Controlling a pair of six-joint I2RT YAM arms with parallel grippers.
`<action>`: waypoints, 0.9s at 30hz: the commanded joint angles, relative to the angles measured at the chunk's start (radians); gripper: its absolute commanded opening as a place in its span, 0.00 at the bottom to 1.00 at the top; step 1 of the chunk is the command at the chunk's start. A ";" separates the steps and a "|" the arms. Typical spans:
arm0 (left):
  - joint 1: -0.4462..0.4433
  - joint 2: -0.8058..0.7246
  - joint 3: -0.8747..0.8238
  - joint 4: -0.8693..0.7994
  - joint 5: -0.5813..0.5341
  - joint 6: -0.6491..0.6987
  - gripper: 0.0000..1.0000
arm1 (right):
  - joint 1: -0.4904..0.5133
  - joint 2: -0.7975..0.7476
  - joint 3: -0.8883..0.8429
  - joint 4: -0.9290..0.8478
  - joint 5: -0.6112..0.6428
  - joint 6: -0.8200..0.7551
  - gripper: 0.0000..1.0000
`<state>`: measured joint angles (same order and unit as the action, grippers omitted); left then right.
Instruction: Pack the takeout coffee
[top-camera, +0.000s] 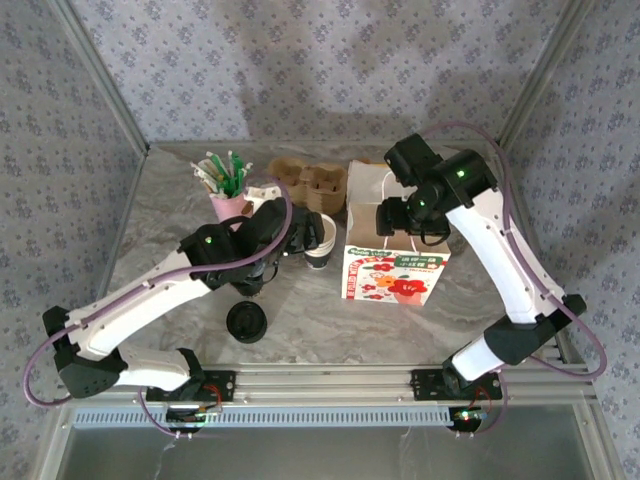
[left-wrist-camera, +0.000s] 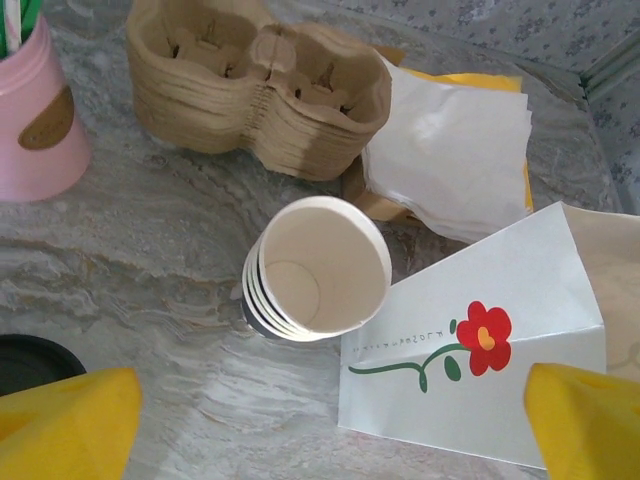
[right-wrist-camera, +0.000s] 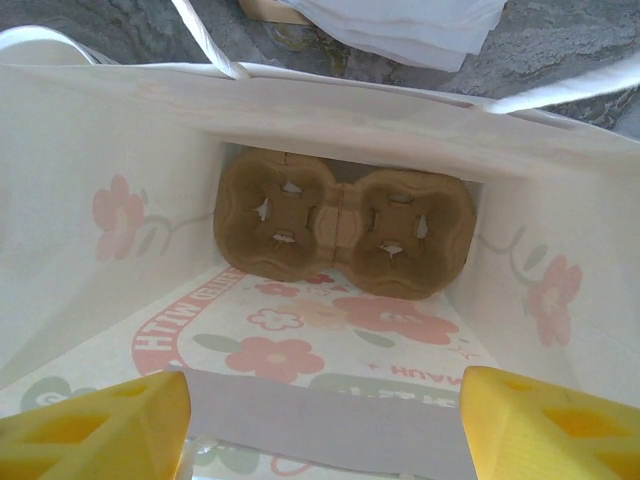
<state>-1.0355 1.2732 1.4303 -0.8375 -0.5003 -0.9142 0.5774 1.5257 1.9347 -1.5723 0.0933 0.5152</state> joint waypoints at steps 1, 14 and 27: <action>0.005 -0.035 0.036 0.007 0.006 0.118 1.00 | -0.002 0.020 0.024 -0.045 0.016 0.006 0.73; 0.012 -0.080 0.011 0.054 0.054 0.286 1.00 | -0.014 0.041 0.052 -0.007 -0.026 -0.072 0.73; 0.194 -0.228 -0.135 0.215 0.286 0.232 1.00 | -0.037 -0.021 0.128 0.035 -0.157 -0.427 0.75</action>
<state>-0.8608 1.0790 1.3006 -0.6876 -0.3069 -0.6781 0.5507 1.5551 2.0190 -1.5406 -0.0189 0.2089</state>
